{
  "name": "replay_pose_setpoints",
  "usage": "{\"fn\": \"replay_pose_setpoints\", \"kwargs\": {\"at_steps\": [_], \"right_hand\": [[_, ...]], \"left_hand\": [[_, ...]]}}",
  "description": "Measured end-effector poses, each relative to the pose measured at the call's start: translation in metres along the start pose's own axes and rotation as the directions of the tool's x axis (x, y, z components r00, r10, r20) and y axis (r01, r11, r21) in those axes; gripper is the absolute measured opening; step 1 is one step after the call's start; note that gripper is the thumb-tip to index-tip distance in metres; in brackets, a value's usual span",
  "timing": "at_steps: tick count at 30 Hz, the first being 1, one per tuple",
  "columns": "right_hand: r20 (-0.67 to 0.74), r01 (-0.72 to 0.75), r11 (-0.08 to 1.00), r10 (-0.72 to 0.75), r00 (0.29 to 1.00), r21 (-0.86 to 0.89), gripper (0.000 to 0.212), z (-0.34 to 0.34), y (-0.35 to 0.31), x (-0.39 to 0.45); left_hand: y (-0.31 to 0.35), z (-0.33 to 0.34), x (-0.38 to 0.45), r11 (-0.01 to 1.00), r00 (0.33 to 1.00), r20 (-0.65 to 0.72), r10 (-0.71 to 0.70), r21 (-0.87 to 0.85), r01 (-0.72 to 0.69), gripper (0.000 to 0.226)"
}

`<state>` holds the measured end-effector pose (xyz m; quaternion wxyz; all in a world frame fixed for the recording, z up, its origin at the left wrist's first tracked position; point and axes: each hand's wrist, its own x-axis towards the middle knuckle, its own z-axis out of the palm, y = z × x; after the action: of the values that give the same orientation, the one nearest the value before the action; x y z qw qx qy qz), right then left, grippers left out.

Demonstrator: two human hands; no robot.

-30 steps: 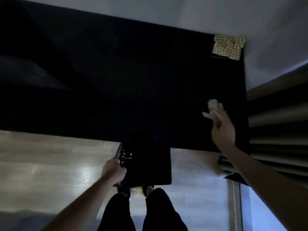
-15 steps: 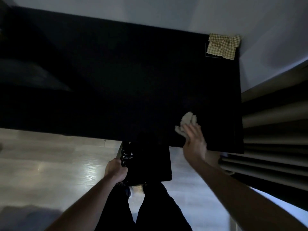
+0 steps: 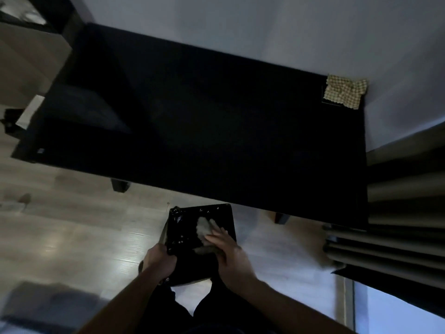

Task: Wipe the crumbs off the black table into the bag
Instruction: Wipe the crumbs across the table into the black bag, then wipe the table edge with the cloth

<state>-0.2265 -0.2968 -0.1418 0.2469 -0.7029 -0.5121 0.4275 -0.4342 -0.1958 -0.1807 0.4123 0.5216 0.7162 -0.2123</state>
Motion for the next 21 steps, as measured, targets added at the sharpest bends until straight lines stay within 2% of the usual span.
{"fn": "replay_pose_setpoints", "kwargs": {"at_steps": [3,7,10,15,18,21], "right_hand": [[-0.029,0.000,1.000,-0.001,1.000,-0.016,0.065,-0.007,-0.017,0.009],[-0.099,-0.102,0.995,0.100,0.990,-0.018,0.060,0.011,-0.053,0.022],[-0.133,-0.112,0.990,0.123,0.984,0.084,0.054,0.048,-0.102,0.027],[-0.164,-0.115,0.968,0.154,0.974,0.224,0.050,0.130,-0.175,0.032],[-0.179,-0.107,0.978,0.139,0.974,0.180,0.049,0.162,-0.207,0.039],[-0.157,-0.094,0.969,0.132,0.979,0.227,0.046,0.178,-0.237,0.054]], "left_hand": [[-0.050,-0.024,0.003,1.000,1.000,-0.004,0.025,-0.001,-0.025,0.028],[-0.125,-0.070,0.011,0.996,0.996,-0.034,0.087,-0.007,-0.087,0.021],[-0.180,-0.113,0.015,0.992,0.988,-0.080,0.129,0.018,-0.128,0.008],[-0.259,-0.185,0.028,0.991,0.974,-0.185,0.133,0.023,-0.131,0.016],[-0.293,-0.220,0.039,0.995,0.971,-0.220,0.098,0.005,-0.099,0.017],[-0.313,-0.247,0.050,0.997,0.967,-0.243,0.073,-0.004,-0.077,0.017]]}}
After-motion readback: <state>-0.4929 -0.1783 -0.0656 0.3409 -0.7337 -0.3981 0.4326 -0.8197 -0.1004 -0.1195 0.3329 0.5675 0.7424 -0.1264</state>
